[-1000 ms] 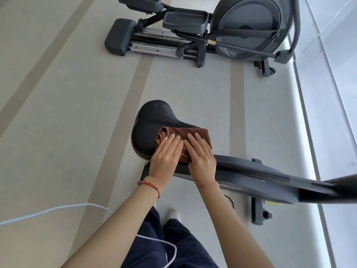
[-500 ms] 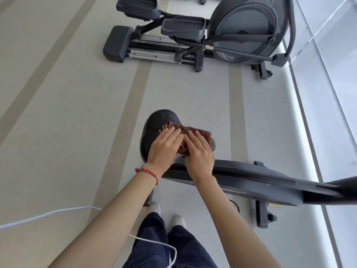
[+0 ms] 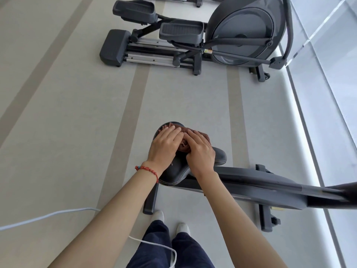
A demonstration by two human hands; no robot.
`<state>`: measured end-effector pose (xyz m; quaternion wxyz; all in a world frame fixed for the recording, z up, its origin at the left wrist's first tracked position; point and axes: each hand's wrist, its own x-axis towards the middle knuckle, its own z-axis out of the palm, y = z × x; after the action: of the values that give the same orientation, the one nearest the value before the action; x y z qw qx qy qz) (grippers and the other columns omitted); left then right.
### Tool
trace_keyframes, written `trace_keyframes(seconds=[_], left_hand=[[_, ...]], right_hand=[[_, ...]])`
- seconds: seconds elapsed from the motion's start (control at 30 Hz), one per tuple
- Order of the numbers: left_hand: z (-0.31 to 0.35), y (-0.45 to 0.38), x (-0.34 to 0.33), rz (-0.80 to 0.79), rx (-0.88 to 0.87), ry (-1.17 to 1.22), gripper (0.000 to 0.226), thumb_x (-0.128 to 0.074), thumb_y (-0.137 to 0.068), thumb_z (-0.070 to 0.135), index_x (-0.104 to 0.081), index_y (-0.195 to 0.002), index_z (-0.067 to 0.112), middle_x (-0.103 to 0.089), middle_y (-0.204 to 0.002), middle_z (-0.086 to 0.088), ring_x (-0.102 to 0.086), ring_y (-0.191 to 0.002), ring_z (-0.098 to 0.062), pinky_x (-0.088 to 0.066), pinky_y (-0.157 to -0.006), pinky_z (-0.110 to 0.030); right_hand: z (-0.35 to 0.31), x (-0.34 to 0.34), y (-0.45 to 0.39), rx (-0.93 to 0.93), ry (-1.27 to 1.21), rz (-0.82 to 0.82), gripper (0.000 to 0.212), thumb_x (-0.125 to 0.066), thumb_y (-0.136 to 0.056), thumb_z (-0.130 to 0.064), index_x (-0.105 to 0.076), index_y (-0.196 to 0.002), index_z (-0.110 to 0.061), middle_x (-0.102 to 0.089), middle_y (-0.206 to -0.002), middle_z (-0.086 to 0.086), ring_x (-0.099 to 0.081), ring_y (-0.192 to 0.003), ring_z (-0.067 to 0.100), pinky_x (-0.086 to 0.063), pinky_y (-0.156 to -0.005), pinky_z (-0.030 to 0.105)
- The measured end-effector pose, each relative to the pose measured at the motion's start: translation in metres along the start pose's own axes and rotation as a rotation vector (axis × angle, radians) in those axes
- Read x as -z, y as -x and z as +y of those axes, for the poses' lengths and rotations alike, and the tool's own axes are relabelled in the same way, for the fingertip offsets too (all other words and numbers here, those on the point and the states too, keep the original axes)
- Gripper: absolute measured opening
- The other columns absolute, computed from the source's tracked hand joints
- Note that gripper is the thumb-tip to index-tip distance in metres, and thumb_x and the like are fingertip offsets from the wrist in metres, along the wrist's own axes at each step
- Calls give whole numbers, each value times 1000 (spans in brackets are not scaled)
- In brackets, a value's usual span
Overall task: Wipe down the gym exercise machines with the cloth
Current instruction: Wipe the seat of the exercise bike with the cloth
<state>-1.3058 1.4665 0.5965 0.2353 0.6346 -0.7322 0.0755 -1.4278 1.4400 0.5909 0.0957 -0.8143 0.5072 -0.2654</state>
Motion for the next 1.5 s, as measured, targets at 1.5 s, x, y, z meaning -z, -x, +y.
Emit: trace_keyframes(seconds=[1.5], left_hand=[[-56,158,70,226,376,-304,45,-24,-102,6,-68,-107,-2,-67,-110,-16,-64,-105,-30,-53,-90,-38]], right_hand=[[-111,-54,36,652,-222,-119,43,-61,-69,13,-70,-109,-1,-69,-113,11,-64,-107,30,-45,-99,34]])
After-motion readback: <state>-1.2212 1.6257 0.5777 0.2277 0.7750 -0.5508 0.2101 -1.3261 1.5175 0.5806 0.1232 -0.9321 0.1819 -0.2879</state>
